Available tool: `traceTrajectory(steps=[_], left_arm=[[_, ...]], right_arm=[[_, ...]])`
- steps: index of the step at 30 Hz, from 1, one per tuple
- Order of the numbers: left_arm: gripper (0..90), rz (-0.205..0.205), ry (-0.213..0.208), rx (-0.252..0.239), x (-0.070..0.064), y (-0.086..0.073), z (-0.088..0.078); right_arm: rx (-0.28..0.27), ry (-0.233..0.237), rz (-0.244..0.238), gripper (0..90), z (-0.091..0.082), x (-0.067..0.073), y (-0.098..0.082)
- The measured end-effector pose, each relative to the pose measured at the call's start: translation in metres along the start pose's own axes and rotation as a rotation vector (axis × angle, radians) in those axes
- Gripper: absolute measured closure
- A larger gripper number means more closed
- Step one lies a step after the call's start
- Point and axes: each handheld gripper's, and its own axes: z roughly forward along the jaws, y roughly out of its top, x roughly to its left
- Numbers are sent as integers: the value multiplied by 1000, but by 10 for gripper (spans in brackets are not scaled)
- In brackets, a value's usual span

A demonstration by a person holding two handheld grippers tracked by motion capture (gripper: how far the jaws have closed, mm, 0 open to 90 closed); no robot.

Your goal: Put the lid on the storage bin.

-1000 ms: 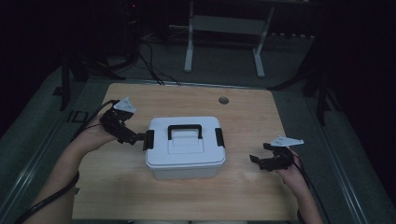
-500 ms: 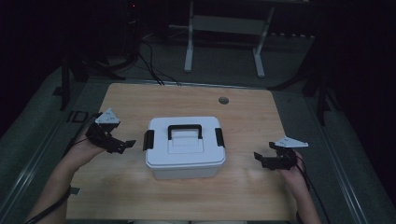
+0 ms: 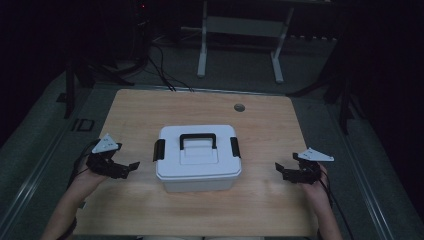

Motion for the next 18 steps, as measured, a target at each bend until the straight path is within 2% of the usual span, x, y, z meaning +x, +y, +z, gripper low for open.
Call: traceTrajectory(steps=[3,8,9,12,15,18], left_arm=[[17,-4,-12,-2,-3,-11,2],[17,-13,-1,-6,-6,-26,6],[17,-19,7,6,-7,-31,8],[17,-18,36,-1,-9,-38,8],[17,-50,70,-18,-10,-44,7],[17,-67,88,-29,-10,-49,7]], right_arm=[[-5,-16,7,135,-2,0,-3],[-2,-30,6,137,-1,1,-7],[0,-46,7,137,-1,2,-10],[6,-55,14,135,0,3,-13],[1,-78,22,127,-2,4,-15],[-6,-79,35,127,-3,5,-17]])
